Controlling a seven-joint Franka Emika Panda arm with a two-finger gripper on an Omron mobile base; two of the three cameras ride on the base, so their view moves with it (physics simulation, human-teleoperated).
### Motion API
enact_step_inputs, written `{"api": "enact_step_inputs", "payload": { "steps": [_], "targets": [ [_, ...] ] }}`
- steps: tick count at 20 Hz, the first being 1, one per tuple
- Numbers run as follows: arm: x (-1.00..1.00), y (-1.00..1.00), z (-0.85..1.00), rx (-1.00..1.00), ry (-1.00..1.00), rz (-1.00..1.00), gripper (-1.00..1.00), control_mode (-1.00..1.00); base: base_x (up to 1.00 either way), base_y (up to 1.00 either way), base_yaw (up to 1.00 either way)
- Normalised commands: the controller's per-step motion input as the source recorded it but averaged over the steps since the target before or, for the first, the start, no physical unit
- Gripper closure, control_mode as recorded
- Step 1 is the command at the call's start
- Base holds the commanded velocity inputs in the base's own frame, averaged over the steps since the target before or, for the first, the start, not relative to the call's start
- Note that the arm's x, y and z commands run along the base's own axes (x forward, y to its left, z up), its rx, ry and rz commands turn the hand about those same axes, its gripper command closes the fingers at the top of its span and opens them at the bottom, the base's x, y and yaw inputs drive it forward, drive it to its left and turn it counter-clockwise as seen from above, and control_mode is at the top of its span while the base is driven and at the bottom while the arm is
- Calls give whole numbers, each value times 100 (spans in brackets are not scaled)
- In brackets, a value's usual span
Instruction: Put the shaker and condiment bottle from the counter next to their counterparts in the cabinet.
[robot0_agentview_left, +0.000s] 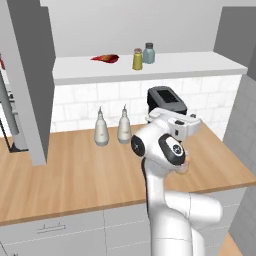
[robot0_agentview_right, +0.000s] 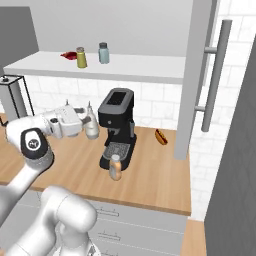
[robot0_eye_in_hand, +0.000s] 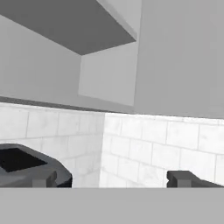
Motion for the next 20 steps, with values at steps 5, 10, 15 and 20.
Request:
{"api": "enact_step_inputs", "payload": {
  "steps": [5, 10, 15, 20],
  "targets": [
    [1, -5, -30, 0, -1, -5, -100, -100, 0, 0, 0],
    [-25, -4, -100, -1, -16, -21, -100, -100, 0, 0, 0],
    [-15, -19, -82, -7, -7, -26, -100, -100, 0, 0, 0],
    [0, -18, -55, -4, -4, -4, -100, -100, 0, 0, 0]
  ]
}}
